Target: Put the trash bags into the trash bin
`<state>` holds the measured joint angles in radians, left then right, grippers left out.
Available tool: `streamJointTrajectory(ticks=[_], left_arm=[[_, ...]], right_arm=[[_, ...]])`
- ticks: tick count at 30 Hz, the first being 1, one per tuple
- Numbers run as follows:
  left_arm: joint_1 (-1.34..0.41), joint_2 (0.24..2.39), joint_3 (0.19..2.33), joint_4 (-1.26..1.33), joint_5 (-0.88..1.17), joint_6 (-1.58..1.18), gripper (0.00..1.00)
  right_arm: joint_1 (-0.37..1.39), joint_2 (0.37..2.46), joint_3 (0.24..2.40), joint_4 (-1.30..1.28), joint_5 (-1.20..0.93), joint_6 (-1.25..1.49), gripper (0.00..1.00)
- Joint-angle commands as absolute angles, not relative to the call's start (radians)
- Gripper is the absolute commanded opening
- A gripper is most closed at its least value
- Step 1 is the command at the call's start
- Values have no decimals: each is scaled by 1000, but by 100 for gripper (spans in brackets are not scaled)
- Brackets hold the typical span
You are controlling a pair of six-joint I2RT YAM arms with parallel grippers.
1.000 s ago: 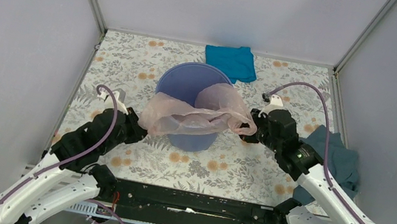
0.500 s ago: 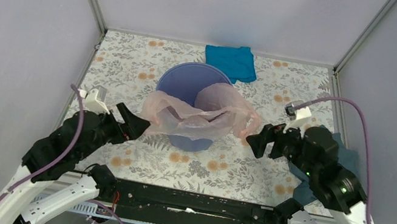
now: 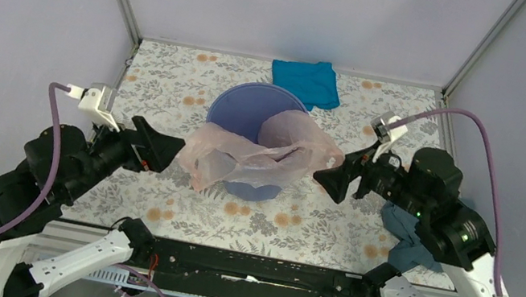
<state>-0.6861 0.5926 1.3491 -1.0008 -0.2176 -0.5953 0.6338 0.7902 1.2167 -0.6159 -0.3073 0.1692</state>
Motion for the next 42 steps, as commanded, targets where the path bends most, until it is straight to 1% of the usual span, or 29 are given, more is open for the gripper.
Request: streamJointTrajectory(ticks=[1, 3, 8, 13, 18, 20, 21, 24, 27, 28, 31, 34, 36, 40, 41, 42], left_arm=[[-684, 656, 1363, -983, -199, -522, 99], [-684, 674, 1336, -949, -187, -511, 99], [-684, 694, 1250, -894, -172, -508, 99], [-684, 723, 1211, -894, -169, -515, 99], [-684, 729, 1205, -908, -176, -505, 99], [-684, 744, 1209, -922, -203, -503, 99], [-683, 755, 1214, -932, -233, -510, 97], [-684, 782, 1221, -934, -321, -514, 84], [-684, 814, 1230, -916, -367, -511, 65], [-684, 823, 1234, -908, -383, -511, 59], [-684, 838, 1238, -871, -432, -499, 47], [-684, 861, 1231, -815, -477, -475, 37], [-684, 893, 1244, -788, -500, -465, 36], [-669, 965, 1259, -731, -542, -434, 34], [-654, 987, 1263, -720, -540, -417, 36], [-637, 1009, 1273, -713, -532, -406, 44]], right_arm=[[632, 869, 1298, -651, -188, 178, 91], [633, 917, 1332, -706, -117, 168, 89], [633, 913, 1324, -682, -34, 144, 90], [632, 954, 1332, -661, 14, 155, 82], [632, 976, 1318, -592, 24, 183, 78], [633, 984, 1318, -569, 31, 191, 75], [632, 988, 1318, -557, 40, 196, 71], [632, 1003, 1313, -521, 57, 202, 58], [632, 1028, 1312, -494, 66, 213, 40], [633, 1035, 1309, -484, 71, 217, 38], [632, 1066, 1308, -454, 115, 224, 35], [632, 1119, 1339, -450, 154, 224, 27], [632, 1160, 1361, -444, 176, 224, 25], [628, 1244, 1398, -431, 237, 208, 25], [627, 1265, 1406, -425, 248, 203, 25], [620, 1282, 1415, -420, 252, 199, 25]])
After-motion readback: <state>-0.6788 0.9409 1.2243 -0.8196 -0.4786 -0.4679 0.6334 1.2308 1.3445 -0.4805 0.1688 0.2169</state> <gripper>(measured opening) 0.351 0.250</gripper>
